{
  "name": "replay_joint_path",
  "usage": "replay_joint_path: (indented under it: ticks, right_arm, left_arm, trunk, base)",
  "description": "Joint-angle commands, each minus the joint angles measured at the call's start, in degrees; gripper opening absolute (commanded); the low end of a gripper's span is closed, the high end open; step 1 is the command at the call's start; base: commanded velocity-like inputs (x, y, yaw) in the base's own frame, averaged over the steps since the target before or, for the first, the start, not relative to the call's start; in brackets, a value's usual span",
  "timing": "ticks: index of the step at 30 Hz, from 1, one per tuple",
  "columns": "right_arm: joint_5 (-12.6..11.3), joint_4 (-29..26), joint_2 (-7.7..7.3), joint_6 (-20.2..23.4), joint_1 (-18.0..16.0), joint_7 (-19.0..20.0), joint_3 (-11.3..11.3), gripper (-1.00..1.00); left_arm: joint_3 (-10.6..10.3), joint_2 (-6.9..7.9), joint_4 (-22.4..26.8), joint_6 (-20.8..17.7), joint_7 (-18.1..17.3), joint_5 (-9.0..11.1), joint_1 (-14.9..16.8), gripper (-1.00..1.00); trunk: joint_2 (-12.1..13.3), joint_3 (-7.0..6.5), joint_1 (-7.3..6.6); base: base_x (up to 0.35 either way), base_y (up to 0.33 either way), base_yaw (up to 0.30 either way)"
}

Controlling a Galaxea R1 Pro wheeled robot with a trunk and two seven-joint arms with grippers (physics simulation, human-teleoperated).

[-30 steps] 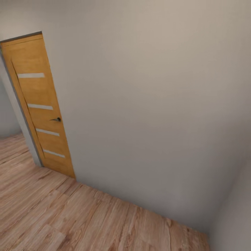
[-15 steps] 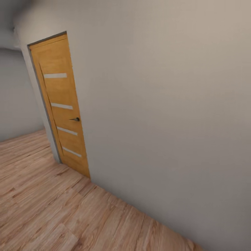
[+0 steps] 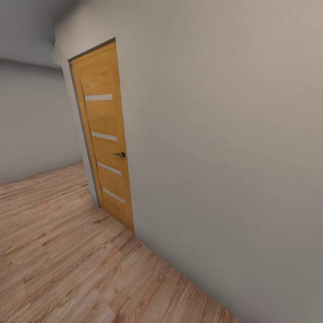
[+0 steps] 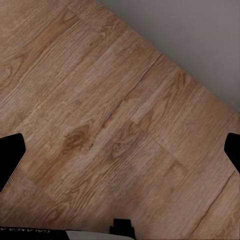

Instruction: Move the two storage containers from the living room to the garage. In the garage, place one container on the floor and stack the other container on top of it (either order is fine).

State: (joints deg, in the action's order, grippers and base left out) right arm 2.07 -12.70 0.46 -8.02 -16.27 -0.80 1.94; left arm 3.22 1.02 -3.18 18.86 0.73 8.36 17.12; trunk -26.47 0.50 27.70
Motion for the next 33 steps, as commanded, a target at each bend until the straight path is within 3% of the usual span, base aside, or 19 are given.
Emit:
replay_joint_path:
  ticks: [1, 33]
  right_arm:
    - [0.2, 0.0, -0.02, -0.2, 0.0, -0.1, 0.2, 1.0]
    - [0.3, 0.0, -0.02, -0.2, 0.0, -0.1, 0.1, 1.0]
  left_arm:
    - [0.3, 0.01, -0.3, 0.4, 0.0, 0.0, 0.1, 1.0]
    - [0.3, -0.23, -0.3, 0.5, 0.0, 0.0, 0.1, 1.0]
  trunk:
    - [-0.1, 0.05, 0.06]
    - [-0.1, 0.05, 0.06]
  base:
    - [0.307, 0.01, 0.298]
    - [0.308, 0.001, 0.3]
